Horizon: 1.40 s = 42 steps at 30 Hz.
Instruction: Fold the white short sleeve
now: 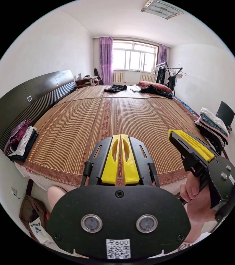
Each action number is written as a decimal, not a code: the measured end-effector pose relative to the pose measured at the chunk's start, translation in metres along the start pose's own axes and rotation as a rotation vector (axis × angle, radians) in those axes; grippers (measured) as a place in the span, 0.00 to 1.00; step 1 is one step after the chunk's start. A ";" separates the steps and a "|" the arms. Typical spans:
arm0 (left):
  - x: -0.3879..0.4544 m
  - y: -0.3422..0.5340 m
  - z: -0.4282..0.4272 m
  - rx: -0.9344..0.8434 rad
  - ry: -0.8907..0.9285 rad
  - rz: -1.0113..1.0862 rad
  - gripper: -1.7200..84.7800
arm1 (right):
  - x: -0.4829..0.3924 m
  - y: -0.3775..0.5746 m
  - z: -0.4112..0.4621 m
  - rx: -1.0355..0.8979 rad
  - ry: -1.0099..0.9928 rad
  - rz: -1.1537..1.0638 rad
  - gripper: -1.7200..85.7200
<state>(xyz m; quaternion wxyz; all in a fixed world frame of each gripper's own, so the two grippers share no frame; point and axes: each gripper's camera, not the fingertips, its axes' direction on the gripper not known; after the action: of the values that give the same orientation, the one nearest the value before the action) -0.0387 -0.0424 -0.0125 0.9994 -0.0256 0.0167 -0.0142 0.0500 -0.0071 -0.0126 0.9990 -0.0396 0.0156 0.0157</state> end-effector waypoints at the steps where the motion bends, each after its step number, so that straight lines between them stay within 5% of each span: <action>1: -0.001 -0.001 0.000 0.000 0.000 0.000 0.03 | 0.000 0.000 0.001 -0.001 -0.001 0.002 0.01; 42: -0.032 -0.066 0.022 0.001 0.011 0.015 0.03 | -0.112 -0.065 -0.011 -0.007 -0.014 0.006 0.01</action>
<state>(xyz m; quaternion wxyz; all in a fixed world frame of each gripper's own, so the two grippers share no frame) -0.0717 -0.1065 0.0138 0.9994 -0.0249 0.0224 -0.0066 -0.0606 -0.0761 -0.0150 0.9989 -0.0428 0.0087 0.0188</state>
